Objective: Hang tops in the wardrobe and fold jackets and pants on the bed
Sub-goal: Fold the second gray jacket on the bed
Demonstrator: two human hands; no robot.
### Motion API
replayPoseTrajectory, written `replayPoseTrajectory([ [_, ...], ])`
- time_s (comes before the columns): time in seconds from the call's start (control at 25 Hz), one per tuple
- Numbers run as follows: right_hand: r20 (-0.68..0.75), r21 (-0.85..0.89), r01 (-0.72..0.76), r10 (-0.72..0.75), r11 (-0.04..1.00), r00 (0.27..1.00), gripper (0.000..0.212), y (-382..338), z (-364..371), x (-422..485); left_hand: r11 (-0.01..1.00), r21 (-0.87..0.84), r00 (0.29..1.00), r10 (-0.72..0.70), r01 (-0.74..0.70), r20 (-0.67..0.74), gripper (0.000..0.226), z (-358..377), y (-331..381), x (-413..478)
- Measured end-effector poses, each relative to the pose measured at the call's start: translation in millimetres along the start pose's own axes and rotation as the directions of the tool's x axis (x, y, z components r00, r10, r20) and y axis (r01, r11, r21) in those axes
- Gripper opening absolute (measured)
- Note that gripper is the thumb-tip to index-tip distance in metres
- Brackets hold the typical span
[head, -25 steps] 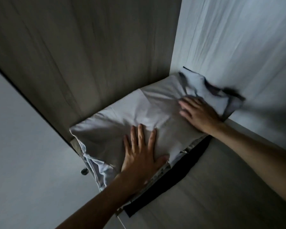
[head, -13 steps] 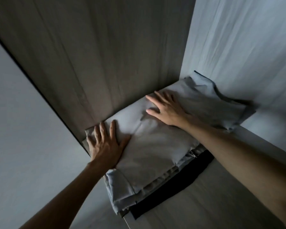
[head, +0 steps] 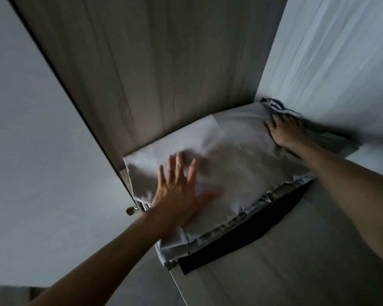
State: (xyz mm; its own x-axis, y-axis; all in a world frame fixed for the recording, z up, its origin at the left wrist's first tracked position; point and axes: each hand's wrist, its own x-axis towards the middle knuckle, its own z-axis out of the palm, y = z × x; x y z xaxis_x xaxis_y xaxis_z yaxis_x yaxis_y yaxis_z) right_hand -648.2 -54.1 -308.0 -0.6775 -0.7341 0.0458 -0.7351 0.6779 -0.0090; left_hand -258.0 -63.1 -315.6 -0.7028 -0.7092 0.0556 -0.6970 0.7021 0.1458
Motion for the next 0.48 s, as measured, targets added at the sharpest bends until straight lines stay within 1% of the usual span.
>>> replayPoseTrajectory([
  [0.04,0.036,0.025,-0.028,0.027,0.999,0.999,0.059,-1,-2,-8,0.999,0.03,0.999,0.03,-0.031,0.021,0.098,9,10,-3],
  [0.08,0.001,0.059,-0.024,0.024,0.998,1.0,0.06,-4,-5,-19,0.998,0.061,0.998,0.031,-0.034,0.046,0.099,17,15,-6],
  [0.12,-0.124,0.095,0.027,-0.016,0.995,0.992,0.06,-12,-6,-34,0.996,0.08,0.998,0.021,-0.026,0.067,0.099,23,16,-7],
  [0.16,-0.257,0.139,0.134,-0.095,0.981,0.962,0.059,-24,-7,-58,0.996,0.083,0.997,0.018,-0.024,0.072,0.098,25,15,-5],
  [0.2,-0.354,0.158,0.293,-0.223,0.943,0.908,0.058,-38,-2,-86,0.997,0.072,0.997,0.02,-0.025,0.071,0.097,23,14,-4],
  [0.24,-0.383,0.117,0.45,-0.378,0.885,0.843,0.057,-51,5,-117,0.998,0.051,0.997,0.022,-0.026,0.072,0.097,19,14,-6],
  [0.28,-0.339,0.074,0.538,-0.486,0.84,0.805,0.057,-59,12,-143,0.999,0.032,0.996,0.036,-0.039,0.083,0.097,15,13,-10],
  [0.32,-0.266,0.052,0.557,-0.526,0.829,0.808,0.057,-63,12,-160,0.997,0.014,0.993,0.071,-0.072,0.095,0.097,11,13,-18],
  [0.36,-0.223,0.048,0.521,-0.5,0.852,0.837,0.054,-64,10,-165,0.993,-0.002,0.988,0.118,-0.118,0.095,0.096,9,10,-28],
  [0.4,-0.222,0.063,0.447,-0.425,0.892,0.878,0.05,-71,0,-170,0.987,-0.023,0.981,0.164,-0.162,0.105,0.094,7,5,-41],
  [0.44,-0.223,0.081,0.393,-0.367,0.916,0.903,0.045,-82,-11,-177,0.978,-0.04,0.972,0.209,-0.206,0.108,0.092,5,-6,-57],
  [0.48,-0.226,0.081,0.395,-0.369,0.915,0.902,0.04,-94,-22,-184,0.968,-0.053,0.963,0.249,-0.245,0.103,0.089,3,-17,-69],
])
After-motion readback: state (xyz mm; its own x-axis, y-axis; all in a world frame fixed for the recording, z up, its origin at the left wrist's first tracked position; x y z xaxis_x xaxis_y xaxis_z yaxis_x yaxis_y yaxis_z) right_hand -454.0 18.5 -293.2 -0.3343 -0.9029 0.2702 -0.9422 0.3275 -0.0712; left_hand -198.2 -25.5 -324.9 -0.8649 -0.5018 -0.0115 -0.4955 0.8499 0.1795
